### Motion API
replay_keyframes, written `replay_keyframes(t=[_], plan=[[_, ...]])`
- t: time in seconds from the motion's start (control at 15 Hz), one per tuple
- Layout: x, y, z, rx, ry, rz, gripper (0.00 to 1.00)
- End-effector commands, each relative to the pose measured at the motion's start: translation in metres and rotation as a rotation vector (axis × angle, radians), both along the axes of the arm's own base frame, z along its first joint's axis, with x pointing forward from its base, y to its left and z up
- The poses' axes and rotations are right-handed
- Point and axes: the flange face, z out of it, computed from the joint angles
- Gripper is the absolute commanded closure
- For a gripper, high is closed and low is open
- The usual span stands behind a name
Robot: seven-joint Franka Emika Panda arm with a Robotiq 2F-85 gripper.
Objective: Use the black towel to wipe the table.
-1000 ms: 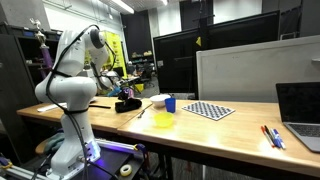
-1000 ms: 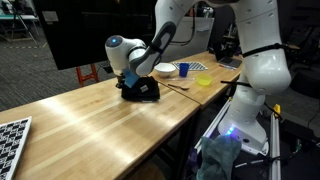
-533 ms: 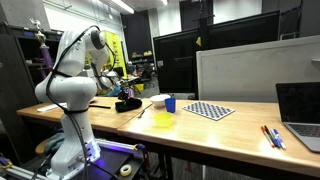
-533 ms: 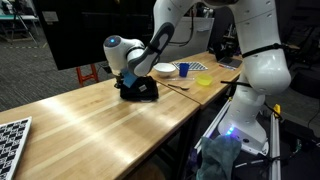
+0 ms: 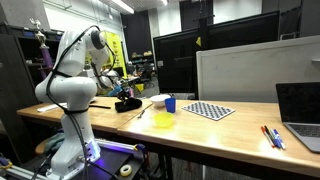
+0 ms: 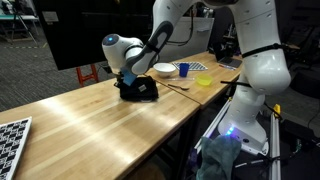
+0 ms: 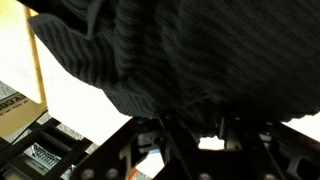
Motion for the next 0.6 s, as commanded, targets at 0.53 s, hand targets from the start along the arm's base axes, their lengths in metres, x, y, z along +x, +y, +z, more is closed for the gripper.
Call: replay_keyframes(t=[0.53], plan=[[-0.026, 0.010, 0.018, -0.036, 0.119, -0.058, 0.00]])
